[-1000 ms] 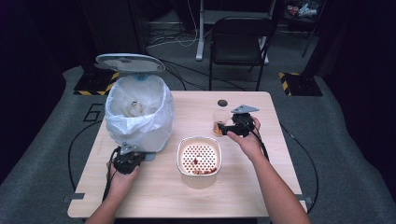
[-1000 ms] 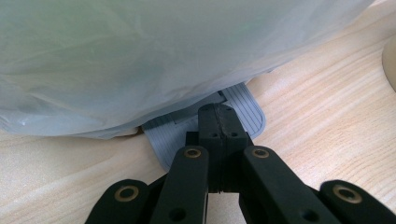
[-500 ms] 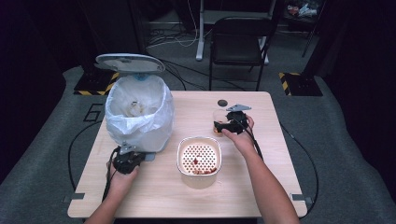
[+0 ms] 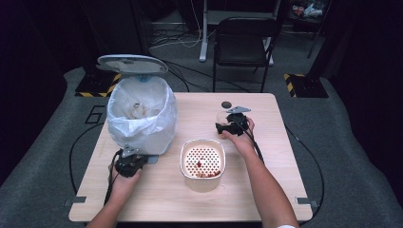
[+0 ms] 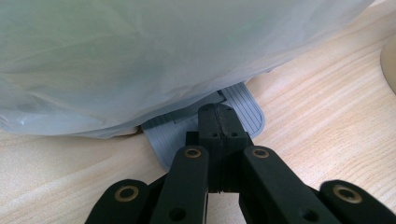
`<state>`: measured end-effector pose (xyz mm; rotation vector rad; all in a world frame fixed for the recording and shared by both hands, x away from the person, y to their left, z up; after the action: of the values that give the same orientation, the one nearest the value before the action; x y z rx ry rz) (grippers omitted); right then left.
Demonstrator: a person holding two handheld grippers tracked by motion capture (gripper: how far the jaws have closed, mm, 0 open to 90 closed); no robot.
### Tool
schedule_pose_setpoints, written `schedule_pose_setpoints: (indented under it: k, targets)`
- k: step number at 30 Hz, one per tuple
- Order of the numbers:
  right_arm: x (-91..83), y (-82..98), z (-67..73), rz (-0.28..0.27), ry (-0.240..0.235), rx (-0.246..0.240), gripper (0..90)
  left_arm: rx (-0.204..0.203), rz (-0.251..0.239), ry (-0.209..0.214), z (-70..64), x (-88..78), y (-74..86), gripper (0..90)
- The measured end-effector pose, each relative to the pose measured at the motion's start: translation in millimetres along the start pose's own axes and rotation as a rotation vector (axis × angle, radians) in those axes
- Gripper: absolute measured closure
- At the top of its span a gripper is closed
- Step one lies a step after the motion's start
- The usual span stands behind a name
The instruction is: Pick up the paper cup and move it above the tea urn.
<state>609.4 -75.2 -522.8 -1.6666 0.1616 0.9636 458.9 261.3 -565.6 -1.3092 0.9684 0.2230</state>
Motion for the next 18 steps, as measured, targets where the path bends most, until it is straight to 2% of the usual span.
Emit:
schedule_pose_setpoints:
  k: [4, 7, 12, 18]
  targets:
    - [2.5, -1.9, 1.5, -0.002, 0.007, -0.016, 17.5, -0.01, 0.004, 0.0, -0.7, -0.1, 0.8, 90.0]
    - [4.7, -3.2, 0.7, -0.005, 0.023, -0.017, 21.4, -0.004, 0.003, -0.006, 0.5, -0.2, 0.7, 90.0]
    - [5.2, -3.3, 1.9, 0.002, 0.02, -0.013, 23.8, -0.014, 0.004, 0.003, -0.5, -0.1, 1.1, 90.0]
    - [2.0, -0.9, 2.6, 0.002, 0.014, -0.033, 25.2, -0.018, 0.007, 0.005, -0.7, -0.3, 1.2, 90.0]
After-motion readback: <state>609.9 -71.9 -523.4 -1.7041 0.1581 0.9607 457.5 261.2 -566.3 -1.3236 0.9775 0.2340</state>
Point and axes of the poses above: each handheld gripper's, and its own axes: x roughly forward along the jaws, y roughly out of its underside, z roughly to its left, the point moved 8 cm from there along x, roughly forward along the jaws, and after that the axes turned 6 degrees about z, right-handed, at the moved point
